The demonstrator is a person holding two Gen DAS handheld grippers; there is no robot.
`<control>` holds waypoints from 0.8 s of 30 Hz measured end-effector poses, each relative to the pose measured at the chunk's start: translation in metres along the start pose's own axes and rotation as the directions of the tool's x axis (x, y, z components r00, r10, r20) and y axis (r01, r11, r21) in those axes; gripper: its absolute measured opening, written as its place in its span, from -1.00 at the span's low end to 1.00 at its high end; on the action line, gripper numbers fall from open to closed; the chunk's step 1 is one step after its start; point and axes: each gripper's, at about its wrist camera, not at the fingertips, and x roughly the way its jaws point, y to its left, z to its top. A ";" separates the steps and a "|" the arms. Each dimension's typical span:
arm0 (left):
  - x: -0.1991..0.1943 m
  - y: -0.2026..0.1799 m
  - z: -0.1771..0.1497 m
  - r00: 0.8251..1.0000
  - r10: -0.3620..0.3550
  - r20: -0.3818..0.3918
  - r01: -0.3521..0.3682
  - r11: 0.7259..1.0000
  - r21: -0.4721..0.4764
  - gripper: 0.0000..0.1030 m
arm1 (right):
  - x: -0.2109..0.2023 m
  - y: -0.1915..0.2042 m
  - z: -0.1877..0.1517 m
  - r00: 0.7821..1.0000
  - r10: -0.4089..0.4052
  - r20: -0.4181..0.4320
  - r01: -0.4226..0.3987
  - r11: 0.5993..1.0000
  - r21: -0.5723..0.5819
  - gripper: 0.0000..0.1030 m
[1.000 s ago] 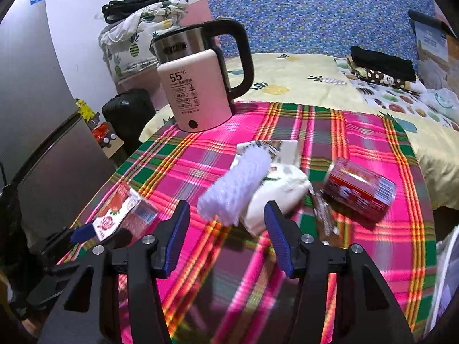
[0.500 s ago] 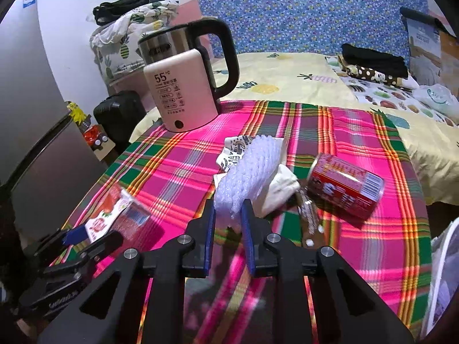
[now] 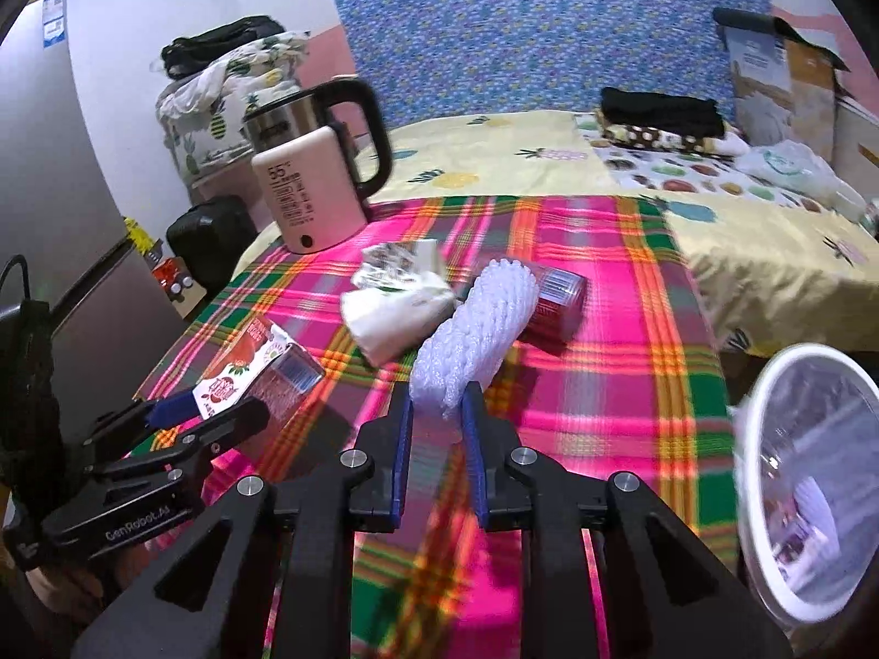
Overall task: Collect trash
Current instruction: 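Carry the juice box and foam net over the bin with both tools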
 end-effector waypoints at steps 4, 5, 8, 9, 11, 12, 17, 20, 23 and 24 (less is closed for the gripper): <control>0.002 -0.022 0.000 0.999 -0.032 -0.014 0.033 0.999 0.024 0.13 | -0.011 -0.015 -0.007 1.000 -0.025 0.010 0.024 0.999 0.031 -0.65; 0.003 -0.026 -0.001 0.999 -0.039 -0.017 0.039 0.999 0.029 0.13 | -0.013 -0.018 -0.009 0.999 -0.030 0.011 0.030 0.999 0.038 -0.65; 0.005 -0.042 -0.002 0.998 -0.058 -0.028 0.059 0.997 0.049 0.13 | -0.020 -0.028 -0.015 0.999 -0.046 0.015 0.045 0.997 0.063 -0.65; 0.005 -0.047 -0.003 0.997 -0.064 -0.032 0.065 0.996 0.055 0.13 | -0.022 -0.031 -0.016 0.999 -0.051 0.017 0.049 0.996 0.071 -0.65; 0.007 -0.057 -0.003 0.996 -0.076 -0.041 0.079 0.994 0.071 0.13 | -0.026 -0.038 -0.020 0.998 -0.061 0.021 0.059 0.995 0.086 -0.65; 0.008 -0.062 -0.004 0.996 -0.083 -0.045 0.086 0.993 0.078 0.13 | -0.030 -0.041 -0.022 0.998 -0.064 0.023 0.062 0.994 0.092 -0.65; 0.015 -0.089 -0.005 0.990 -0.120 -0.069 0.128 0.985 0.119 0.13 | -0.042 -0.061 -0.034 0.995 -0.092 0.028 0.087 0.987 0.136 -0.65; 0.020 -0.106 -0.006 0.986 -0.143 -0.083 0.154 0.977 0.145 0.13 | -0.048 -0.071 -0.039 0.993 -0.110 0.031 0.104 0.981 0.162 -0.65; 0.023 -0.123 -0.006 0.982 -0.164 -0.094 0.178 0.969 0.173 0.13 | -0.055 -0.082 -0.044 0.991 -0.129 0.037 0.120 0.975 0.187 -0.65; 0.023 -0.129 -0.006 0.981 -0.170 -0.097 0.185 0.966 0.181 0.13 | -0.057 -0.086 -0.045 0.990 -0.136 0.040 0.126 0.973 0.195 -0.65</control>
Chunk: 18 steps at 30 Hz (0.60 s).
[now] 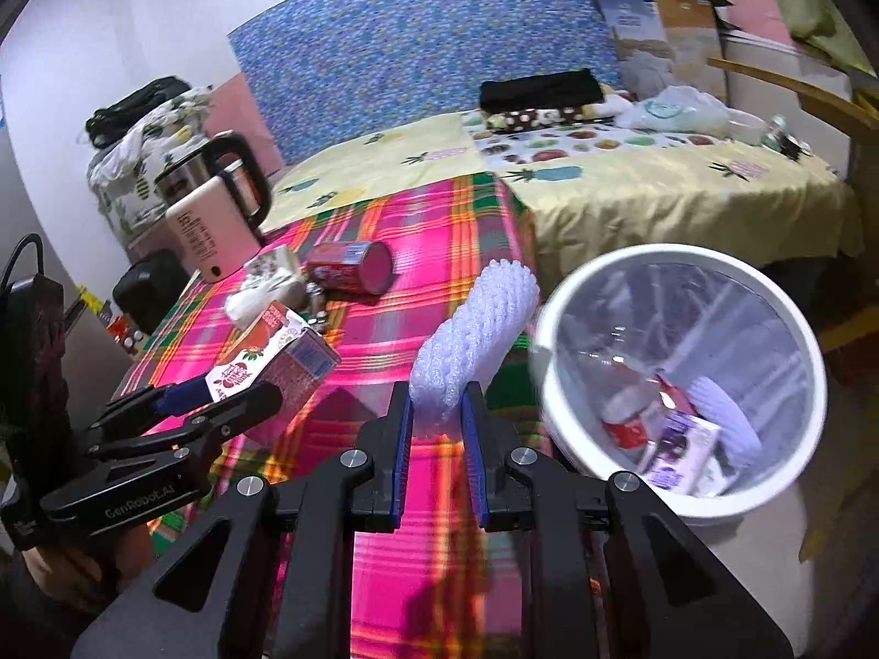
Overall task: Collect trash
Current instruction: 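Carry the juice box and foam net over the bin with both tools, then open both tools to drop the juice box and foam net into the bin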
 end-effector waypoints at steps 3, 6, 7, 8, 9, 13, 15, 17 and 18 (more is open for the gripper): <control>0.006 -0.014 0.003 1.000 -0.021 -0.006 0.021 0.999 0.027 0.13 | -0.006 -0.015 -0.003 1.000 -0.023 0.008 0.022 0.999 0.030 -0.65; 0.012 -0.028 0.006 0.999 -0.042 -0.014 0.042 0.998 0.054 0.13 | -0.011 -0.028 -0.006 0.999 -0.043 0.015 0.042 0.998 0.055 -0.65; 0.014 -0.034 0.008 0.999 -0.049 -0.017 0.050 0.997 0.064 0.13 | -0.013 -0.033 -0.007 0.999 -0.052 0.016 0.051 0.996 0.069 -0.65; 0.017 -0.038 0.009 0.998 -0.055 -0.020 0.056 0.996 0.072 0.13 | -0.014 -0.037 -0.008 0.998 -0.061 0.015 0.059 0.995 0.074 -0.65; 0.020 -0.044 0.011 0.998 -0.061 -0.023 0.062 0.995 0.079 0.13 | -0.015 -0.040 -0.009 0.998 -0.067 0.016 0.066 0.994 0.082 -0.65; 0.030 -0.063 0.016 0.996 -0.088 -0.033 0.091 0.990 0.111 0.13 | -0.022 -0.059 -0.013 0.995 -0.096 0.019 0.093 0.989 0.114 -0.65; 0.035 -0.072 0.017 0.994 -0.101 -0.039 0.105 0.987 0.123 0.13 | -0.024 -0.066 -0.015 0.994 -0.107 0.018 0.104 0.986 0.128 -0.65; 0.040 -0.080 0.020 0.992 -0.115 -0.048 0.120 0.984 0.134 0.14 | -0.025 -0.072 -0.016 0.993 -0.117 0.015 0.114 0.984 0.139 -0.65; 0.043 -0.084 0.020 0.991 -0.121 -0.052 0.127 0.982 0.139 0.13 | -0.025 -0.075 -0.016 0.993 -0.121 0.014 0.118 0.983 0.144 -0.65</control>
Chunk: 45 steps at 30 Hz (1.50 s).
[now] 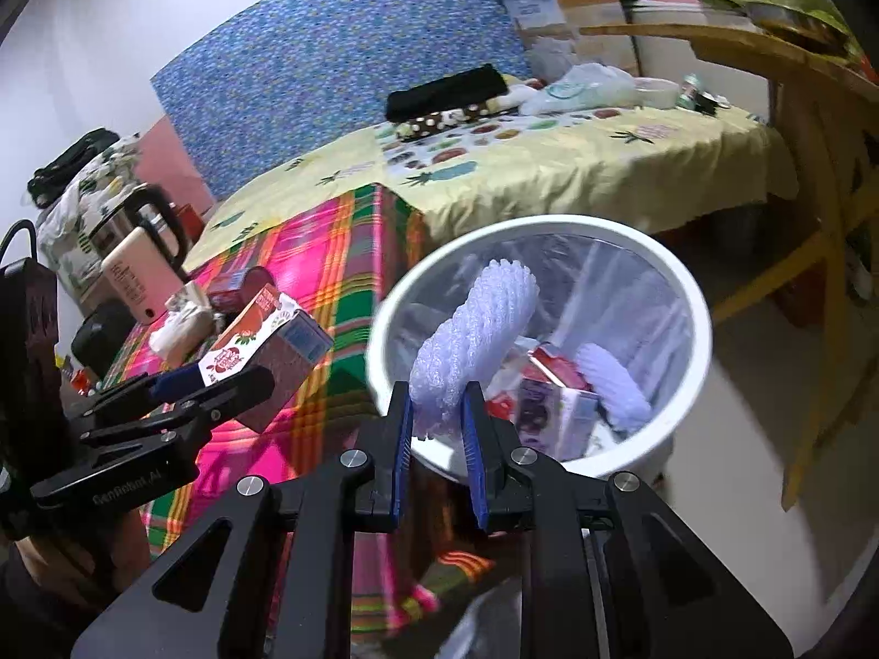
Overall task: Collect trash
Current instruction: 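Open both tools to drop the juice box and foam net into the bin, then move both tools back over the table toward the red can and white paper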
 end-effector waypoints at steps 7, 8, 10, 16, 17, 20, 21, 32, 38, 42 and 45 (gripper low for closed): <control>0.021 -0.017 0.007 0.999 -0.038 -0.030 0.039 0.999 0.033 0.14 | 0.001 -0.018 0.000 1.000 -0.019 -0.008 0.020 0.999 0.032 -0.65; 0.023 -0.019 0.008 0.998 -0.044 -0.034 0.045 0.998 0.037 0.14 | 0.001 -0.020 0.000 1.000 -0.022 -0.011 0.023 0.999 0.035 -0.65; 0.029 -0.023 0.010 0.998 -0.057 -0.042 0.058 0.997 0.045 0.14 | 0.003 -0.023 0.001 1.000 -0.027 -0.016 0.027 0.999 0.042 -0.65; 0.047 -0.034 0.014 0.994 -0.081 -0.070 0.085 0.995 0.057 0.14 | 0.006 -0.031 0.002 0.999 -0.029 -0.038 0.031 0.998 0.048 -0.65; 0.050 -0.035 0.015 0.994 -0.085 -0.074 0.089 0.994 0.058 0.15 | 0.007 -0.033 0.002 0.999 -0.028 -0.043 0.030 0.998 0.048 -0.64; 0.057 -0.038 0.017 0.991 -0.103 -0.084 0.108 0.993 0.057 0.15 | 0.009 -0.037 0.001 0.998 -0.040 -0.053 0.042 0.998 0.043 -0.61; 0.059 -0.038 0.017 0.991 -0.108 -0.084 0.112 0.992 0.054 0.16 | 0.010 -0.037 0.002 0.997 -0.044 -0.056 0.046 0.998 0.038 -0.60; 0.046 -0.027 0.016 0.993 -0.111 -0.050 0.113 0.993 0.022 0.27 | 0.008 -0.035 0.001 0.997 -0.057 -0.045 0.056 0.998 -0.019 0.11; 0.036 -0.021 0.012 0.992 -0.112 -0.050 0.113 0.994 0.014 0.27 | 0.002 -0.031 0.002 0.997 -0.060 -0.044 0.059 0.998 -0.028 0.11; 0.027 -0.016 0.009 0.993 -0.108 -0.040 0.108 0.994 -0.004 0.27 | -0.004 -0.024 0.003 0.998 -0.057 -0.032 0.056 0.998 -0.035 0.11; 0.017 -0.010 0.006 0.994 -0.102 -0.025 0.102 0.995 -0.019 0.27 | -0.006 -0.016 0.004 0.998 -0.055 -0.025 0.053 0.998 -0.045 0.11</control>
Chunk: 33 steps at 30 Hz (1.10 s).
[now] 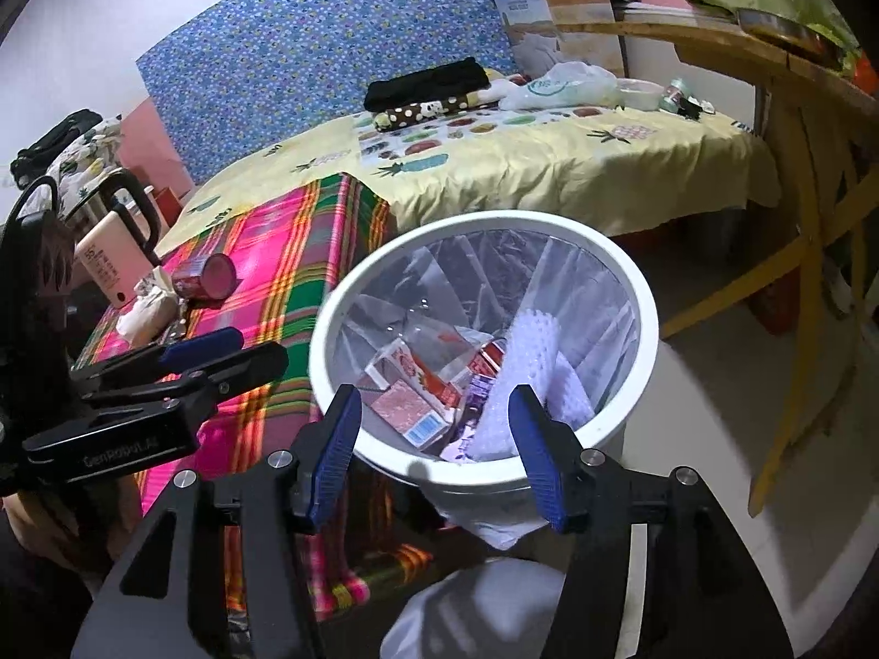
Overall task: Collect trash
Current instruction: 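Move both tools back over the table toward the red can and white paper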
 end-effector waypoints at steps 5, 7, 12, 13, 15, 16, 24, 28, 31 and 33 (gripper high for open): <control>-0.017 0.012 -0.006 0.999 0.027 0.027 -0.026 0.999 -0.030 0.27 | -0.004 0.015 0.001 1.000 0.018 0.011 -0.018 1.000 -0.018 0.11; -0.023 0.017 -0.010 0.999 0.040 0.032 -0.038 0.998 -0.045 0.27 | -0.005 0.022 0.001 1.000 0.027 0.016 -0.026 0.999 -0.031 0.11; -0.038 0.028 -0.019 0.997 0.064 0.048 -0.061 0.996 -0.063 0.27 | -0.006 0.037 0.000 0.999 0.044 0.021 -0.042 0.997 -0.059 0.11; -0.042 0.030 -0.020 0.996 0.070 0.054 -0.066 0.996 -0.065 0.27 | -0.005 0.041 0.000 0.999 0.048 0.019 -0.046 0.997 -0.067 0.11; -0.048 0.035 -0.024 0.994 0.085 0.064 -0.080 0.994 -0.070 0.27 | -0.004 0.047 0.000 0.999 0.051 0.015 -0.049 0.996 -0.078 0.11; -0.051 0.037 -0.026 0.993 0.095 0.068 -0.090 0.993 -0.073 0.27 | -0.003 0.051 -0.001 0.998 0.055 0.010 -0.054 0.995 -0.087 0.11; -0.070 0.057 -0.041 0.984 0.154 0.084 -0.145 0.983 -0.111 0.27 | 0.002 0.072 -0.006 0.994 0.110 -0.023 -0.112 0.985 -0.134 0.11; -0.078 0.065 -0.048 0.979 0.185 0.086 -0.173 0.976 -0.134 0.27 | 0.004 0.081 -0.007 0.988 0.152 -0.035 -0.155 0.978 -0.140 0.11; -0.082 0.071 -0.054 0.976 0.203 0.082 -0.189 0.970 -0.152 0.27 | 0.006 0.090 -0.008 0.984 0.174 -0.034 -0.178 0.970 -0.163 0.11; -0.085 0.075 -0.057 0.974 0.214 0.080 -0.199 0.966 -0.165 0.27 | 0.007 0.094 -0.010 0.982 0.187 -0.032 -0.190 0.965 -0.181 0.11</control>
